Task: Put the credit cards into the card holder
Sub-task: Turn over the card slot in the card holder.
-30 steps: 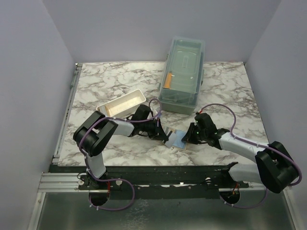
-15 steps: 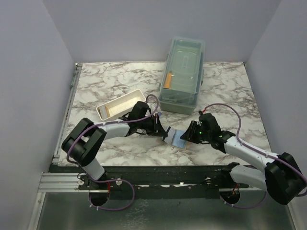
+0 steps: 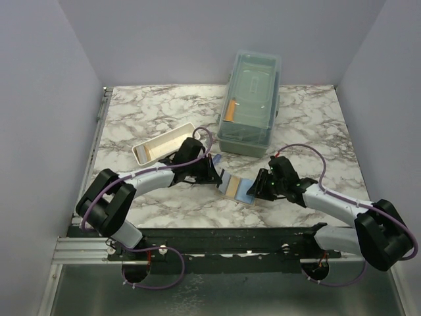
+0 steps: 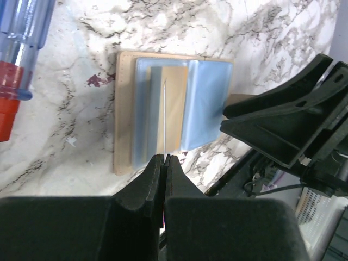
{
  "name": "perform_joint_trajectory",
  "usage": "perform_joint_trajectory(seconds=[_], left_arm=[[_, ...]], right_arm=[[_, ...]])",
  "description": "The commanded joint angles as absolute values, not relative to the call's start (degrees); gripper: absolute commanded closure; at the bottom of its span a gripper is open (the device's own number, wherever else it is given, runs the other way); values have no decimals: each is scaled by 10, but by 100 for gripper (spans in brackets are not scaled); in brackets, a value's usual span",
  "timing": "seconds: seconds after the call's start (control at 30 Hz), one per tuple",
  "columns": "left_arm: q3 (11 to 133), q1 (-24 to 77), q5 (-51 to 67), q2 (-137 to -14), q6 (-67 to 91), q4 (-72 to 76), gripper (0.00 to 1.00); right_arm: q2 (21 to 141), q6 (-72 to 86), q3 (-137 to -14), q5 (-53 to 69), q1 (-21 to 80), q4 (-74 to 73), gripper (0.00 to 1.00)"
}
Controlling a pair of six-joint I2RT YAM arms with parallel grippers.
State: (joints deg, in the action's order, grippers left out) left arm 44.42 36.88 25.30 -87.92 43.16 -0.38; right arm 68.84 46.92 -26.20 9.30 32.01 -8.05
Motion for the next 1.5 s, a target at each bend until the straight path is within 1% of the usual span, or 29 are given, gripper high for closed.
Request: perform_joint_trajectory(seconds=[0.0, 0.2, 0.37, 0.47, 0.6, 0.63, 0.73, 0.87, 0.93, 1.13, 1.17, 1.2, 1.27, 1.3, 1.4, 1.47], left_arm=[[436, 372, 213, -876, 417, -22, 100], [437, 372, 206, -852, 416, -28, 100], [442, 371, 224, -833, 411, -36, 100], [439, 372, 229, -826, 413, -39, 100], [448, 378, 251, -828, 402, -40, 100], [457, 388, 238, -830, 401, -49, 100], [499, 432, 150, -848, 407, -111, 100], [553, 491, 66, -888, 421, -158, 100], [578, 521, 34, -909, 423, -168, 100], [635, 566, 34, -974, 417, -187, 100], [640, 570, 32, -980, 415, -190, 100], [645, 571, 21, -983, 416, -196, 100], [645, 571, -20, -974, 423, -212, 100], [642, 568, -34, -965, 422, -213, 100], [636, 547, -44, -947, 418, -228, 100], [624, 528, -42, -935, 418, -233, 100]], right_arm=[[671, 470, -270, 75, 317, -106, 54], [692, 479, -261, 104, 317, -51, 54], [711, 479, -265, 98, 317, -47, 54], [717, 477, -267, 113, 317, -33, 54], [696, 474, -268, 99, 317, -70, 54], [687, 474, -267, 86, 317, -88, 54], [659, 472, -264, 37, 317, -142, 53], [651, 484, -246, 30, 317, -129, 65], [661, 490, -244, 31, 317, -115, 69], [668, 502, -234, 27, 317, -82, 76], [668, 503, -234, 32, 317, -78, 79], [666, 505, -235, 37, 317, -79, 81], [657, 508, -238, 50, 317, -84, 82], [650, 507, -241, 57, 317, -85, 81], [633, 504, -243, 89, 317, -76, 69], [635, 508, -245, 99, 317, -67, 66]])
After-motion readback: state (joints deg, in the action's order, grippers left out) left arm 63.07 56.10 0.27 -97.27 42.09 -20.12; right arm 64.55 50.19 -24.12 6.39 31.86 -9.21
